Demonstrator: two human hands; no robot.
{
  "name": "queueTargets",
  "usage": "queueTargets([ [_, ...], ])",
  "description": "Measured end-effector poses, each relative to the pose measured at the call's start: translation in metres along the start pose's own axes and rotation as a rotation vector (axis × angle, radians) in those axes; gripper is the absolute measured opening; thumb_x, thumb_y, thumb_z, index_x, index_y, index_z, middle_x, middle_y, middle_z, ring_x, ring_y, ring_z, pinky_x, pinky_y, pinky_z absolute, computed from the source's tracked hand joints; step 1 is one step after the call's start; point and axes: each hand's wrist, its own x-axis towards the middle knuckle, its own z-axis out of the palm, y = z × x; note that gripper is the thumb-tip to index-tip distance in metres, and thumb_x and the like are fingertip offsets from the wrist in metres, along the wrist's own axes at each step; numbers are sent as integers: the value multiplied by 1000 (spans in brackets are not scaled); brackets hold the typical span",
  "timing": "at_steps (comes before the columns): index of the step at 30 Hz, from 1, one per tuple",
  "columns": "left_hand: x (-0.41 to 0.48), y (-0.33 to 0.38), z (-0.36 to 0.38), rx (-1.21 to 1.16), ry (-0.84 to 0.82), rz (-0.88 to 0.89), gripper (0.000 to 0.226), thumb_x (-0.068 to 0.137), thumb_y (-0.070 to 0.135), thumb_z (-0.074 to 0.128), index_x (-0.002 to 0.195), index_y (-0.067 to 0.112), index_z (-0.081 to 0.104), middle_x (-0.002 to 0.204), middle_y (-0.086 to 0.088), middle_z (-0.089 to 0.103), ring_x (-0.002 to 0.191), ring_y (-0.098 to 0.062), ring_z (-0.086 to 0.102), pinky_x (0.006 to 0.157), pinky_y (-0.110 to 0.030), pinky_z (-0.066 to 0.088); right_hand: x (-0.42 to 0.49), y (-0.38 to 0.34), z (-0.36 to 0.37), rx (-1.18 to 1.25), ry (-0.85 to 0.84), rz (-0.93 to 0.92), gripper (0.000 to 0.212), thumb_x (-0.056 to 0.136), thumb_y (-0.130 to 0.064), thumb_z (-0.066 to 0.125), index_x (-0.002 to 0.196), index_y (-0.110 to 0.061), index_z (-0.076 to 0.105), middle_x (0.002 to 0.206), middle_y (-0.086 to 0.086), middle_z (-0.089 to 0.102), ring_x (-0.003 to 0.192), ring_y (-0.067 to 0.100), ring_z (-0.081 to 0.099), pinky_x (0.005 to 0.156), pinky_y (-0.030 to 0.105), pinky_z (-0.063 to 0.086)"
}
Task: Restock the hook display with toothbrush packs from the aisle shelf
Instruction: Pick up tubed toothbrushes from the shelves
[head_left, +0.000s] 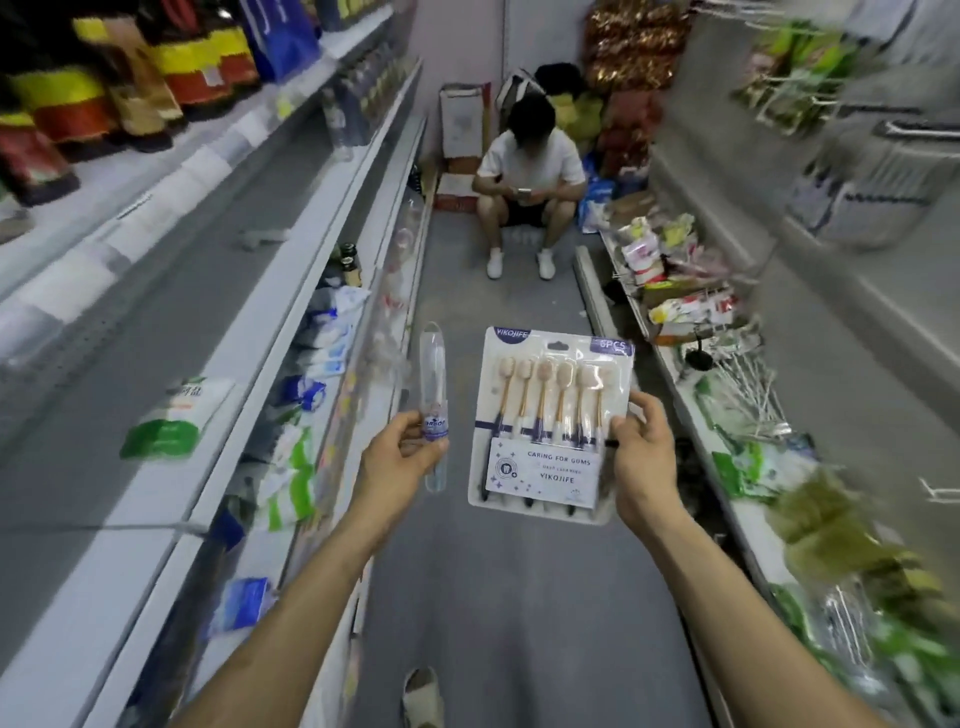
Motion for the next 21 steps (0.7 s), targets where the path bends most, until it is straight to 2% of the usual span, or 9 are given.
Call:
queueTargets([
  [3,77,14,21,14,-109,-15,30,89,14,82,113,27,69,104,2,73,97,-16,69,93,-38,59,52,-13,16,-1,94,-2,33,104,6,42,126,-13,58,107,-4,72,90,2,69,83,23,55],
  [6,152,33,46,27,-211,14,33,85,17,84,116,21,71,104,0,75,99,-19,71,95,-39,59,104,-24,20,-22,229,-30,34,102,8,44,122,-16,57,110,1,72,97,12,68,79,15,54],
  [7,178,39,56,31,-248,16,30,88,14,83,114,22,72,102,2,74,97,-17,70,95,-38,59,121,-25,19,-10,279,-22,35,101,8,45,121,-18,58,114,6,72,103,18,69,86,20,56],
  [9,220,50,79,48,-316,28,26,90,11,80,108,27,71,95,11,73,90,-9,69,92,-36,59,150,-24,15,-1,366,7,37,101,5,46,119,-23,60,117,12,74,110,27,71,97,42,56],
  [11,260,59,105,58,-382,51,27,89,10,80,105,29,71,89,14,73,84,-2,68,90,-34,59,182,-25,10,8,430,30,39,100,4,45,116,-27,61,110,11,76,103,26,73,96,49,56],
  [15,350,77,164,103,-498,113,31,89,10,81,106,32,68,98,6,73,88,-8,67,87,-28,57,266,-29,4,-6,521,32,37,103,3,46,120,-26,59,112,6,76,98,17,73,93,43,57],
  [17,391,87,191,112,-504,129,30,89,11,81,108,30,68,100,6,72,90,-10,66,86,-25,56,314,-30,4,-6,529,11,38,102,6,46,126,-20,58,110,6,75,94,9,74,83,31,58],
  [19,428,100,216,136,-506,123,29,89,11,80,110,27,68,100,6,70,89,-10,66,83,-22,55,360,-37,6,6,543,17,39,101,7,45,129,-17,57,108,5,74,81,-3,71,69,17,54],
  [21,462,112,238,152,-531,141,31,89,8,81,105,30,66,97,8,69,87,-9,64,79,-17,52,399,-45,8,38,551,14,36,103,6,43,128,-16,57,107,5,72,75,-4,70,62,13,52],
])
